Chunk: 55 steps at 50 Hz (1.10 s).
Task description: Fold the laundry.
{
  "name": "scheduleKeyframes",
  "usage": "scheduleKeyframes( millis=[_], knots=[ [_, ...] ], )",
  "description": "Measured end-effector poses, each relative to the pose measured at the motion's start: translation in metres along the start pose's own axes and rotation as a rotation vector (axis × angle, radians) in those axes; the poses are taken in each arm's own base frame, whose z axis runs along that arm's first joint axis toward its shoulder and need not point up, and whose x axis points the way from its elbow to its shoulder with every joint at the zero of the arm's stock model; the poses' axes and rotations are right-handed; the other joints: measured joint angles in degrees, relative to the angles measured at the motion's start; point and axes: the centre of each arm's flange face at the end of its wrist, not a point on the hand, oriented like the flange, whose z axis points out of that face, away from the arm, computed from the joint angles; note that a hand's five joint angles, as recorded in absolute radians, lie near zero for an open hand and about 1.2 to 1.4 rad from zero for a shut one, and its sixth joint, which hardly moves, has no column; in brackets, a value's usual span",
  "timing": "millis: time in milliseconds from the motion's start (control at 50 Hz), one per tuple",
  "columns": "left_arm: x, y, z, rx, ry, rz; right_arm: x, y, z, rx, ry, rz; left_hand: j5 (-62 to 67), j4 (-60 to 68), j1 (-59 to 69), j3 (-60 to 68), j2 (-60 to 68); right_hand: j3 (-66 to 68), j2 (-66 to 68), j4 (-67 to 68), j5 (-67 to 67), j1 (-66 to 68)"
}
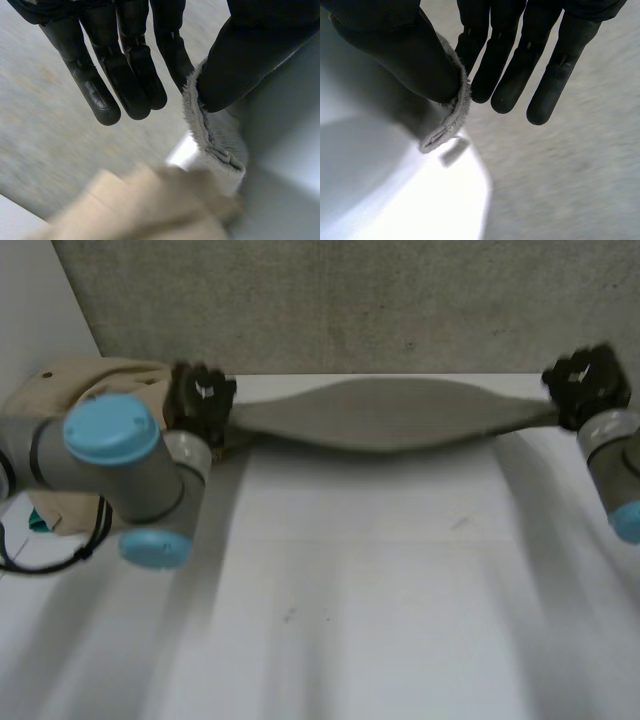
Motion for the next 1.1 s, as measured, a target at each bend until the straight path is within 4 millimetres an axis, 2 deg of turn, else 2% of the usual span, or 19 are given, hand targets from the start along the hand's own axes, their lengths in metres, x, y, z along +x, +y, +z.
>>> scheduleKeyframes(
  millis=[40,80,100,140,200,280,380,440,500,560,620,760,840,900,920,1100],
  knots=[
    [0.009,0.013,-0.013,-0.051,0.038,0.008,-0.012,0.01,-0.009,-0.059,-0.068,0.01,0.0,0.0,0.0,0.0,0.0,0.0,0.0,0.0,0.0,0.0],
    [0.011,0.017,-0.017,-0.065,0.048,0.01,-0.015,0.013,-0.011,-0.075,-0.084,0.012,0.0,0.0,0.0,0.0,0.0,0.0,0.0,0.0,-0.01,0.0],
    [0.014,0.023,-0.031,-0.104,0.078,0.018,-0.022,0.02,-0.023,-0.14,-0.151,0.02,0.0,0.0,0.0,0.0,0.0,0.0,0.0,0.0,0.0,0.0],
    [0.014,0.025,-0.046,-0.141,0.104,0.027,-0.024,0.023,-0.035,-0.198,-0.204,0.025,0.0,0.0,0.0,0.0,0.0,0.0,0.0,0.0,0.0,0.0],
    [0.008,0.024,-0.075,-0.203,0.149,0.043,-0.019,0.027,-0.057,-0.308,-0.29,0.036,0.0,0.0,0.0,0.0,0.0,0.0,0.0,0.0,0.0,0.0],
    [-0.003,0.018,-0.126,-0.316,0.232,0.08,-0.001,0.031,-0.096,-0.481,-0.408,0.044,0.0,0.0,0.0,0.0,0.0,0.01,0.0,0.0,0.0,0.0],
    [-0.014,0.015,-0.183,-0.461,0.353,0.142,0.016,0.036,-0.139,-0.616,-0.529,-0.029,0.0,0.0,0.0,0.0,0.0,0.01,0.0,0.0,0.0,0.0],
    [-0.017,0.014,-0.2,-0.505,0.395,0.165,0.019,0.039,-0.154,-0.639,-0.57,-0.091,0.0,0.0,0.0,0.0,0.0,0.01,0.0,0.0,0.0,0.0],
    [-0.018,0.012,-0.205,-0.514,0.409,0.176,0.02,0.043,-0.16,-0.638,-0.581,-0.142,0.0,0.0,0.0,0.0,0.0,0.0,0.0,0.0,0.0,0.0],
    [-0.016,0.01,-0.195,-0.481,0.392,0.174,0.02,0.045,-0.154,-0.609,-0.534,-0.154,0.0,0.0,0.0,0.0,0.0,0.0,0.0,0.0,0.0,0.0],
    [-0.01,0.008,-0.172,-0.418,0.356,0.166,0.02,0.045,-0.139,-0.551,-0.447,-0.144,0.0,0.0,0.0,0.0,0.0,0.01,0.0,0.0,0.0,0.0],
    [0.011,0.007,-0.104,-0.283,0.261,0.145,0.006,0.047,-0.091,-0.392,-0.298,-0.118,0.0,0.0,0.0,0.0,0.0,0.0,0.0,0.0,0.05,0.0],
    [0.023,0.014,-0.059,-0.243,0.184,0.142,-0.007,0.046,-0.058,-0.283,-0.228,-0.137,0.0,0.0,0.0,0.0,0.0,0.02,0.0,0.0,0.1,0.0],
    [0.026,0.017,-0.044,-0.235,0.15,0.143,-0.012,0.047,-0.045,-0.246,-0.2,-0.145,0.0,0.0,0.0,0.0,0.0,0.0,0.0,0.0,0.1,0.0],
    [0.029,0.02,-0.024,-0.224,0.104,0.144,-0.016,0.048,-0.029,-0.199,-0.163,-0.157,0.0,0.0,0.0,0.0,0.0,0.0,0.0,0.0,0.1,0.0],
    [0.035,0.018,0.033,-0.125,-0.023,0.149,-0.034,0.056,0.021,-0.059,-0.044,-0.194,0.0,0.0,0.0,0.0,0.0,-0.36,-0.32,-0.34,-0.28,0.01]
  ],
)
